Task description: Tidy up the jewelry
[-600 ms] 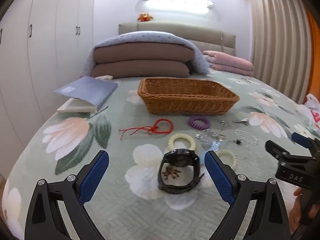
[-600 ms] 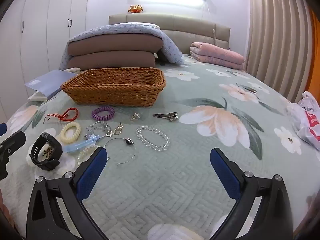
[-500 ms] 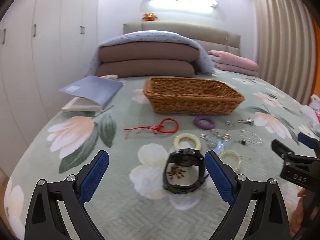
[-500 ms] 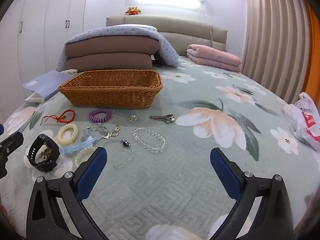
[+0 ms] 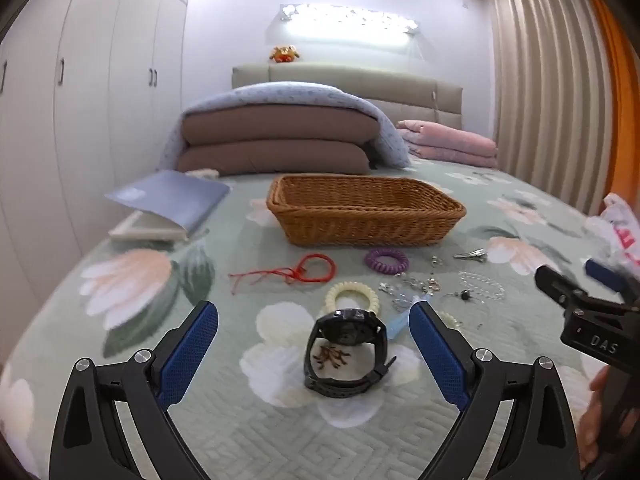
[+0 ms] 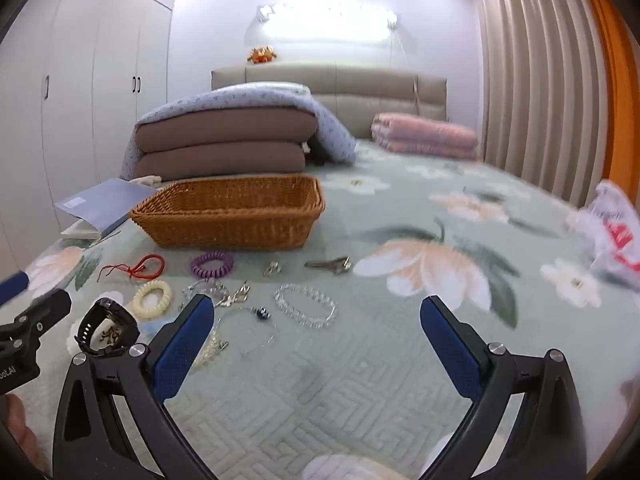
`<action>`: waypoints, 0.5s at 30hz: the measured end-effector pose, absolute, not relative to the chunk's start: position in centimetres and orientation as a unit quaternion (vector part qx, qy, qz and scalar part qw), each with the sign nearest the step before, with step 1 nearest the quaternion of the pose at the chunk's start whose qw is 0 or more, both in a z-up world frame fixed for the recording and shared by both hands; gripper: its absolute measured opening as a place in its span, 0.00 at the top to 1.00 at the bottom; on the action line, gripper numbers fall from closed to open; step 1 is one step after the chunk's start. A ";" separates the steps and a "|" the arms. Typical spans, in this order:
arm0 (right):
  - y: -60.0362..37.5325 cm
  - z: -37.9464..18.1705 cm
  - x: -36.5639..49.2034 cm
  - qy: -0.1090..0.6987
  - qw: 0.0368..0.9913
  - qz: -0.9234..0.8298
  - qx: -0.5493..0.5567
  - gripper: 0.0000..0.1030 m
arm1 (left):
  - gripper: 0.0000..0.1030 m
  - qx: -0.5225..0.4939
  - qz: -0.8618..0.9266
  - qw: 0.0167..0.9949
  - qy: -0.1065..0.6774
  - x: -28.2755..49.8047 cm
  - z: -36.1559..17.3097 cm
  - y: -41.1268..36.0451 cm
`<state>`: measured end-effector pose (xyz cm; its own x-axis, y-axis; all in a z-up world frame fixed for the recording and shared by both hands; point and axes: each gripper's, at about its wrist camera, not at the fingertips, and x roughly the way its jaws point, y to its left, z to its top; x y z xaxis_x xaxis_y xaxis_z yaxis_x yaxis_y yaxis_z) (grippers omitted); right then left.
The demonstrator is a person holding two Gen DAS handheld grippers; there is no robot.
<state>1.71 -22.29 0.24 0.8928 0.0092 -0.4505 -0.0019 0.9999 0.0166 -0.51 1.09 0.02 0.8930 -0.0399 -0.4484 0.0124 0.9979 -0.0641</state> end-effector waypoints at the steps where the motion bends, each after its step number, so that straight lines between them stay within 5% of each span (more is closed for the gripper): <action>1: -22.4 0.1 1.9 0.236 0.972 0.001 0.013 0.00 | 0.06 -0.029 -0.012 0.972 0.231 -0.7 -0.1 0.4; 15: -21.7 -0.9 2.5 0.264 0.964 0.003 -0.004 0.00 | 0.06 0.000 -0.002 0.973 0.230 -0.7 -0.5 -0.7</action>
